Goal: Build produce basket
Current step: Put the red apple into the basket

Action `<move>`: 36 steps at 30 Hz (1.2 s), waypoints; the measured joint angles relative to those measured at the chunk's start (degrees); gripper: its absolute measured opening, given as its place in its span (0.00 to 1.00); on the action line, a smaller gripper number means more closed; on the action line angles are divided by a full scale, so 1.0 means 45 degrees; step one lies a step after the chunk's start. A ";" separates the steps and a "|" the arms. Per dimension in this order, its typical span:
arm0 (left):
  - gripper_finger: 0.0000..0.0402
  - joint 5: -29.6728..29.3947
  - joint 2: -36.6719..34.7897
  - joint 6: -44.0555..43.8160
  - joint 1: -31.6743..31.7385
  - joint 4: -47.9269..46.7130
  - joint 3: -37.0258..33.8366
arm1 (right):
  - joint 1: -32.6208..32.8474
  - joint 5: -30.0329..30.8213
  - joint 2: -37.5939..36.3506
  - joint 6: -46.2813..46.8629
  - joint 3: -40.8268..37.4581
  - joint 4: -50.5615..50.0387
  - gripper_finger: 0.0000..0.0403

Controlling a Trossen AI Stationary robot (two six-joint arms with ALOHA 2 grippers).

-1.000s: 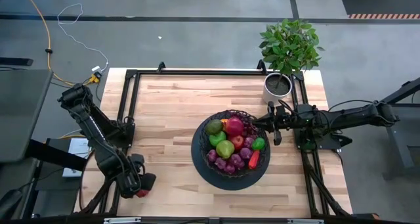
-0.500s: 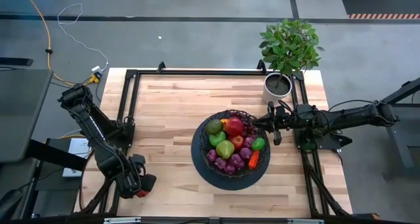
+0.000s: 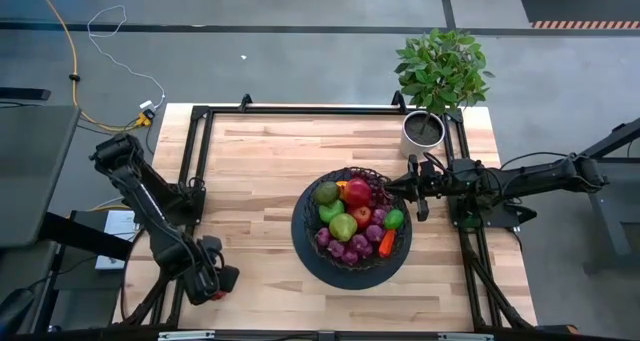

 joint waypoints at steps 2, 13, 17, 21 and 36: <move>0.97 0.0036 0.0209 0.0000 0.0000 0.0005 0.0000 | 0.0005 0.0000 0.0005 0.0000 0.0000 0.0000 0.00; 0.97 0.0048 0.1058 0.0000 0.0000 0.0276 0.0000 | 0.0000 0.0000 0.0002 0.0136 0.0000 0.0000 0.00; 0.97 0.0052 0.1279 0.0000 0.0000 0.0364 0.0005 | 0.0001 0.0000 0.0002 0.0131 0.0000 -0.0005 0.00; 0.97 0.0101 0.1357 0.0000 0.0000 0.0459 0.0012 | 0.0000 0.0000 0.0001 0.0136 0.0000 -0.0005 0.00; 0.93 0.0106 0.1371 -0.0005 0.0000 0.0510 0.0010 | 0.0001 0.0000 0.0002 0.0141 0.0000 -0.0018 0.00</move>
